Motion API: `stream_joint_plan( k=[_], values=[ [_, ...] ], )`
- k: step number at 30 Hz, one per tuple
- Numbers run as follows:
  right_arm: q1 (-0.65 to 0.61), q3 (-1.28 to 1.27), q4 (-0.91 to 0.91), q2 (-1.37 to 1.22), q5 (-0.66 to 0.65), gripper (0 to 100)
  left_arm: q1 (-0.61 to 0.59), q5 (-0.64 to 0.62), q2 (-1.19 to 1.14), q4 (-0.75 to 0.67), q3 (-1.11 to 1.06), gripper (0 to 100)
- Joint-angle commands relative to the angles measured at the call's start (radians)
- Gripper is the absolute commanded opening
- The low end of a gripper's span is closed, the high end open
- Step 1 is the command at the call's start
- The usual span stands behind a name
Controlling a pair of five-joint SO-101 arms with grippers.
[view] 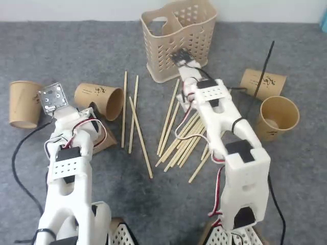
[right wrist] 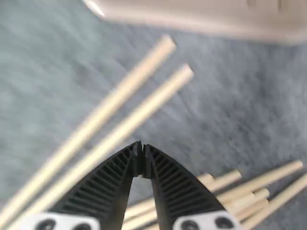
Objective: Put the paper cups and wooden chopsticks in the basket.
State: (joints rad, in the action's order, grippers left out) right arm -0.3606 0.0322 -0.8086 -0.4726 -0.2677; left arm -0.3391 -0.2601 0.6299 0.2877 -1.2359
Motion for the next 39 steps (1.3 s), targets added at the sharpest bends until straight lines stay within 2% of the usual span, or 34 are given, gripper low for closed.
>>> stream_joint_plan(
  k=[1, 11, 14, 16, 18, 29, 33, 39],
  values=[
    [-0.059, 0.005, 0.047, 0.087, 0.023, 0.9, 0.0, 0.009, -0.002, -0.028, 0.054, 16],
    [-0.087, 0.009, 0.216, -0.082, 0.015, 0.9, 0.0, 0.011, -0.002, -0.028, 0.054, 16],
    [-0.088, 0.005, 0.206, -0.116, -0.109, 0.9, 0.0, 0.012, -0.002, -0.028, 0.054, 16],
    [-0.082, 0.005, 0.14, -0.117, -0.242, 0.9, 0.0, 0.012, -0.002, -0.028, 0.054, 16],
    [-0.059, 0.008, 0.067, -0.113, -0.308, 0.9, 0.0, 0.014, -0.002, -0.028, 0.054, 16],
    [0.13, -0.005, -0.156, 0.012, -0.287, 0.9, 0.0, 0.014, -0.002, -0.029, 0.054, 16],
    [0.154, -0.133, -0.151, 0.065, -0.356, 0.9, 0.0, 0.014, -0.002, -0.029, 0.054, 16],
    [0.139, -0.451, 0.013, 0.328, -0.362, 0.9, 0.0, 0.014, -0.002, -0.029, 0.054, 16]
  ],
)
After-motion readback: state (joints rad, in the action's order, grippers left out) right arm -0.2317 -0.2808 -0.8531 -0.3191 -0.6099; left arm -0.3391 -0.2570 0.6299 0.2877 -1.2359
